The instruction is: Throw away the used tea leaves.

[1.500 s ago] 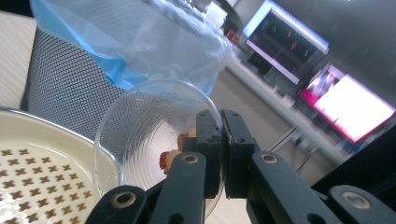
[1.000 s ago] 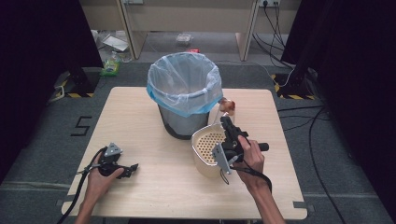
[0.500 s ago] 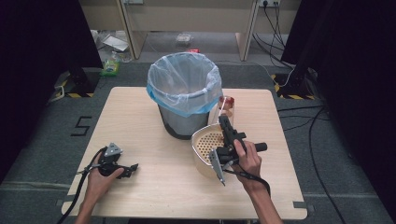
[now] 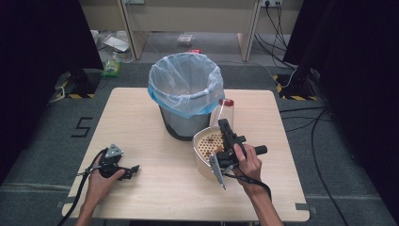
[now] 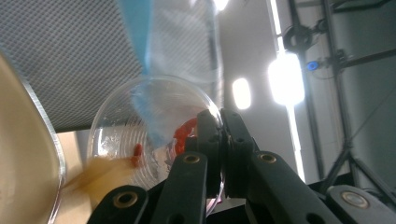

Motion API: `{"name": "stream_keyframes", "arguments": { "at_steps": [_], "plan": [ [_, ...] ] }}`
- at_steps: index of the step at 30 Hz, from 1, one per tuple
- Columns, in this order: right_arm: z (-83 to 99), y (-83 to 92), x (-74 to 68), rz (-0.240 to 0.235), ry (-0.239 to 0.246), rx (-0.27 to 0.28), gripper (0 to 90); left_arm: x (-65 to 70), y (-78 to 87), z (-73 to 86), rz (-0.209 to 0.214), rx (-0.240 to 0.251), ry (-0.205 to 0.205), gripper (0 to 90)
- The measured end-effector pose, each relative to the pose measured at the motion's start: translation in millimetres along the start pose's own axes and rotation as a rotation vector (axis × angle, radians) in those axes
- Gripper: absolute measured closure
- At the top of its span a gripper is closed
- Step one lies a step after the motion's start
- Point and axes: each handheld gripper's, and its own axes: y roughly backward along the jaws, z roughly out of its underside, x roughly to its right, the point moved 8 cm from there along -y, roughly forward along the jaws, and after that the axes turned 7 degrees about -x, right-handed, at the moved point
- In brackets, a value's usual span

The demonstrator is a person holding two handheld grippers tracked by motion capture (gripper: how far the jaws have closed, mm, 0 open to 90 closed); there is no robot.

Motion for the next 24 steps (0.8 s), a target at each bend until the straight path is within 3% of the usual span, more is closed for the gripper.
{"name": "stream_keyframes", "arguments": {
  "at_steps": [4, 6, 8, 9, 10, 12, 16, 19, 22, 23, 24],
  "plan": [
    [-3.0, 2.3, 3.1, 0.009, -0.012, 0.012, 88.1, 0.0, 0.0, 0.0, 0.000, 0.000, 0.000, 0.0],
    [-6.4, 5.3, 7.2, 0.035, -0.008, 0.039, 88.2, 0.0, 0.0, 0.0, 0.000, 0.000, 0.000, 0.0],
    [-0.2, 2.3, 3.0, 0.004, -0.039, 0.008, 88.2, 0.0, 0.0, 0.0, 0.000, 0.000, 0.000, 0.0],
    [-4.6, 6.8, 6.6, 0.024, -0.033, 0.042, 88.2, 0.0, 0.0, 0.0, 0.000, 0.000, 0.000, 0.0],
    [-2.8, 4.3, 5.1, 0.008, -0.021, 0.023, 88.2, 0.0, 0.0, 0.0, 0.000, 0.000, 0.000, 0.0],
    [2.2, 2.1, 4.9, 0.003, -0.065, 0.010, 88.2, 0.1, -0.1, -0.1, 0.001, 0.002, 0.001, 0.0],
    [-2.6, 4.1, 7.6, 0.016, -0.038, 0.022, 88.1, 0.0, 0.0, 0.0, -0.001, 0.000, 0.001, 0.0],
    [-1.9, 1.9, 5.8, 0.002, -0.051, 0.017, 88.1, 0.0, 0.0, 0.0, 0.000, 0.000, 0.001, 0.0],
    [1.7, -0.3, 7.8, -0.027, -0.124, 0.006, 88.1, 0.1, 0.0, 0.0, 0.000, 0.000, 0.001, 0.0],
    [1.7, -0.3, 7.8, -0.027, -0.124, 0.006, 88.1, 0.0, 0.0, 0.0, 0.000, 0.000, 0.001, 0.0],
    [6.6, -3.1, 9.4, -0.065, -0.218, -0.006, 88.1, 0.0, 0.0, 0.0, 0.000, 0.000, 0.001, 0.0]
  ]
}}
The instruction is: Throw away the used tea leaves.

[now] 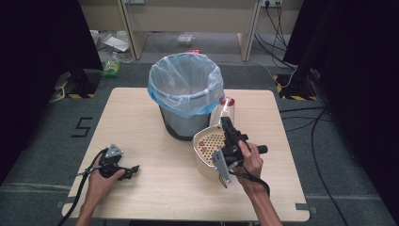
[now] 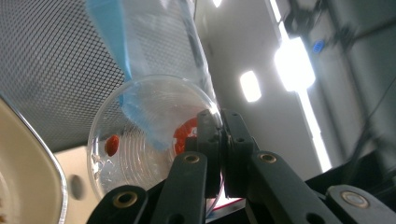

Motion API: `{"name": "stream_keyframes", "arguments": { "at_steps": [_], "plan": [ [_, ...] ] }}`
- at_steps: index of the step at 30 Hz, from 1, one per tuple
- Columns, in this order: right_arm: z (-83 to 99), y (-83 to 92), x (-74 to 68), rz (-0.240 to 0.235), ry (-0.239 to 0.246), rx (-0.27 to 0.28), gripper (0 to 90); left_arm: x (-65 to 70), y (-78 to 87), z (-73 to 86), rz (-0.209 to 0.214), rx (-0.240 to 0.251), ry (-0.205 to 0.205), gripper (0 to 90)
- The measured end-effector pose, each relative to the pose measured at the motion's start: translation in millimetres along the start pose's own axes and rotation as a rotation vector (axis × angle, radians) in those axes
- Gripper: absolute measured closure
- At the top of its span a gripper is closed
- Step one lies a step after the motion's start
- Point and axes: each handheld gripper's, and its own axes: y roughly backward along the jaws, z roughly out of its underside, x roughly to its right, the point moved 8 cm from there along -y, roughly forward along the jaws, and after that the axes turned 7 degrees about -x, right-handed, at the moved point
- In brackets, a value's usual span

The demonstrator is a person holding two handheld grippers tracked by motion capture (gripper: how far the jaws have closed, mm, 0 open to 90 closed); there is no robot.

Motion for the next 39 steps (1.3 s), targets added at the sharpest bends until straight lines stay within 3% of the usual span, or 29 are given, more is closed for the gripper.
{"name": "stream_keyframes", "arguments": {
  "at_steps": [1, 4, 5, 7, 8, 9, 10, 15, 18, 22, 25, 39],
  "plan": [
    [0.0, 0.0, 0.0, 0.000, 0.000, 0.000, 88.1, 0.0, 0.0, 0.0, 0.000, 0.000, 0.000, 0.0],
    [10.2, -4.4, 4.8, -0.086, -0.157, -0.042, 88.0, 0.0, 0.0, 0.0, 0.000, 0.000, 0.000, 0.0],
    [16.4, -6.1, 7.3, -0.141, -0.270, -0.069, 88.0, 0.0, 0.0, 0.0, 0.000, 0.000, 0.000, 0.0],
    [20.9, -8.1, 10.3, -0.174, -0.331, -0.086, 88.0, 0.0, 0.0, 0.0, 0.000, 0.000, 0.000, 0.0],
    [20.9, -8.1, 10.3, -0.174, -0.331, -0.086, 88.0, 0.0, 0.0, 0.0, 0.000, 0.000, 0.000, 0.0],
    [26.1, -10.4, 12.0, -0.225, -0.408, -0.108, 88.0, 0.0, 0.0, 0.0, 0.000, -0.001, 0.000, 0.0],
    [26.1, -10.4, 12.0, -0.225, -0.408, -0.108, 88.0, 0.0, 0.0, 0.0, 0.000, -0.001, 0.000, 0.0],
    [39.1, -15.5, 15.0, -0.302, -0.545, -0.139, 88.0, 0.0, 0.0, 0.0, 0.000, -0.001, 0.000, 0.0],
    [42.4, -17.2, 16.5, -0.323, -0.580, -0.143, 88.0, 0.0, 0.1, 0.0, 0.000, -0.001, 0.000, 0.0],
    [49.6, -21.3, 25.5, -0.371, -0.681, -0.150, 87.9, 0.0, 0.1, 0.1, 0.000, -0.001, 0.000, 0.0],
    [51.1, -22.5, 31.7, -0.387, -0.710, -0.155, 87.9, 0.0, 0.1, 0.0, 0.000, -0.001, 0.000, 0.0],
    [48.9, -34.2, 61.6, -0.457, -0.773, -0.173, 87.9, 0.0, 0.1, 0.0, 0.000, -0.001, 0.000, 0.0]
  ]
}}
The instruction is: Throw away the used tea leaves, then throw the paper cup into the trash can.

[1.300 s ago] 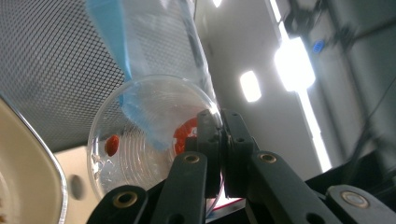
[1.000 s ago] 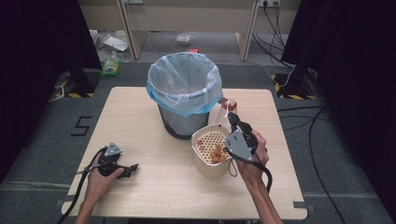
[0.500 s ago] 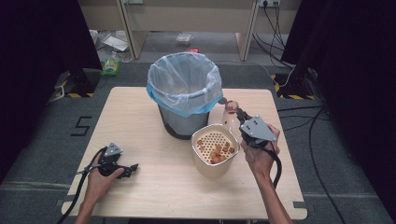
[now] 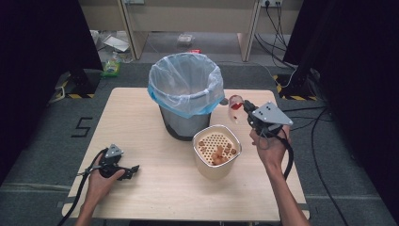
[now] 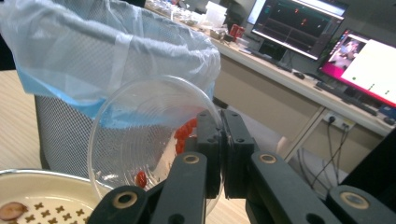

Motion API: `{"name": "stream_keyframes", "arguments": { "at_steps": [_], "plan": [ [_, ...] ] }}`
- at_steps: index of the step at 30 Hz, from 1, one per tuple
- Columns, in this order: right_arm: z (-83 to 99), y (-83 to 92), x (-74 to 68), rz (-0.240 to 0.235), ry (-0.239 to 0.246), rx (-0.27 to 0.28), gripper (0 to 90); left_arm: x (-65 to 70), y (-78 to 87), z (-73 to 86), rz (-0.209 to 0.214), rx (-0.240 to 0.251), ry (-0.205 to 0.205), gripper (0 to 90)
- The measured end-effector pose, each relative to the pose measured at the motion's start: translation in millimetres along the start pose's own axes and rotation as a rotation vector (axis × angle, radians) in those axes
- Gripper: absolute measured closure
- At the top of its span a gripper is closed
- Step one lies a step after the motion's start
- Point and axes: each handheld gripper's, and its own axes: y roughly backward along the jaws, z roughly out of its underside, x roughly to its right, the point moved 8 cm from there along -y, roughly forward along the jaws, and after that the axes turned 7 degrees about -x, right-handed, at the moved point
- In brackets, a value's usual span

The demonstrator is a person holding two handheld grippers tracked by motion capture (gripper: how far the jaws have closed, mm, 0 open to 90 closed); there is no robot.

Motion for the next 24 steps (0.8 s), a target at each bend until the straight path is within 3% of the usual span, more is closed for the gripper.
{"name": "stream_keyframes", "arguments": {
  "at_steps": [4, 9, 14, 20, 24],
  "plan": [
    [-8.8, -0.5, 5.8, 0.003, 0.003, -0.007, 87.9, 0.0, 0.0, 0.0, 0.000, 0.000, 0.000, 0.0],
    [-28.5, -2.5, 16.0, -0.006, -0.019, 0.005, 87.9, 0.0, 0.0, 0.0, 0.000, 0.000, 0.000, 0.0],
    [-50.9, -6.0, 24.8, 0.003, -0.012, 0.016, 87.9, 0.0, 0.0, 0.0, 0.000, 0.000, 0.000, 0.0],
    [-76.6, -13.6, 24.5, -0.014, -0.023, 0.040, 87.9, 0.0, 0.0, 0.0, 0.000, 0.000, -0.001, 0.0],
    [-92.1, -22.0, 17.0, -0.030, -0.014, 0.051, 87.8, 0.0, -0.1, 0.0, 0.000, 0.001, 0.000, 0.0]
  ]
}}
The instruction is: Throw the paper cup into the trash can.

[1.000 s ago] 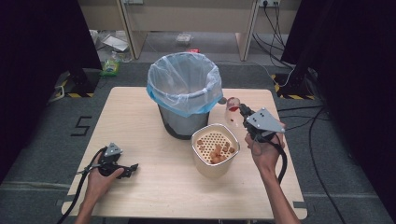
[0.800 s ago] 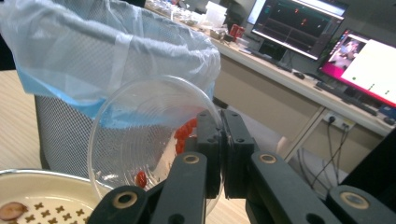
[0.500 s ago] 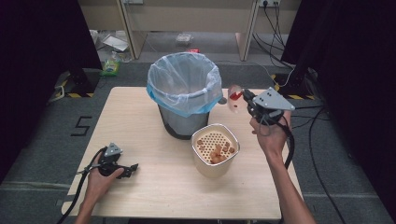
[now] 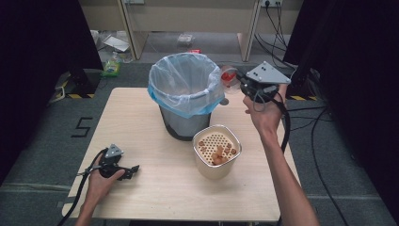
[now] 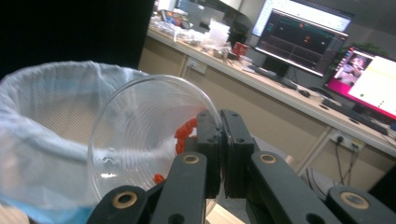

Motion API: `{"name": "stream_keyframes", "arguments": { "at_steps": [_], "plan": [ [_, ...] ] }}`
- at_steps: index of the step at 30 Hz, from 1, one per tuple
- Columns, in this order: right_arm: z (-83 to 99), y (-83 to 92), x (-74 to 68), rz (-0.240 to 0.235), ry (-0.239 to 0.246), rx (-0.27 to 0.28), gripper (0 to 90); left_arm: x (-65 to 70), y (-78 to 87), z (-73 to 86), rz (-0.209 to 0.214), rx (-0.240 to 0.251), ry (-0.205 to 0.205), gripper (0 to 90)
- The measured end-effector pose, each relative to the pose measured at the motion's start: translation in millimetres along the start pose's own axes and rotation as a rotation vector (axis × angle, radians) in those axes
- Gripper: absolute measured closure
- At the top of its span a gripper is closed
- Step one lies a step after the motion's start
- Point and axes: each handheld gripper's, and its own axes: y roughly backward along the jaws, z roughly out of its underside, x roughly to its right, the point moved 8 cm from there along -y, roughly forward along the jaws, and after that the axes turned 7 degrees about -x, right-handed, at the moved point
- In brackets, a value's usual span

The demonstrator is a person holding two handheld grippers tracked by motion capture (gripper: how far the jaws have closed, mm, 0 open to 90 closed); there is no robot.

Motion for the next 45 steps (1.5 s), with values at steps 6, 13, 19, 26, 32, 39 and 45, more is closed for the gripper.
{"name": "stream_keyframes", "arguments": {
  "at_steps": [6, 13, 19, 26, 32, 39, 45],
  "plan": [
    [-22.6, -15.2, -13.0, -0.037, 0.010, 0.013, 87.9, 0.0, 0.0, 0.0, 0.000, 0.000, 0.000, 0.0],
    [-36.0, -48.4, -34.0, -0.107, 0.009, -0.022, 87.8, 0.0, 0.0, 0.0, 0.000, 0.000, 0.000, 0.0],
    [-35.8, -81.7, -48.4, -0.163, 0.026, -0.103, 87.4, 0.0, 0.1, 0.1, 0.000, 0.000, 0.000, 0.0],
    [-33.0, -107.4, -53.2, -0.183, -0.061, -0.135, 72.0, 0.0, 0.0, 0.1, 0.000, 0.000, 0.000, 0.0],
    [-33.6, -97.0, -47.7, -0.188, -0.096, -0.116, 64.9, 0.0, 0.0, 0.0, 0.000, 0.000, 0.000, 0.0],
    [-15.4, -71.0, -26.4, -0.171, -0.118, -0.142, 57.7, 0.0, 0.0, 0.0, 0.000, 0.000, 0.000, 0.0],
    [4.2, -45.6, -7.9, -0.151, -0.138, -0.154, 50.3, 0.0, 0.0, 0.0, 0.000, 0.000, 0.000, 0.0]
  ]
}}
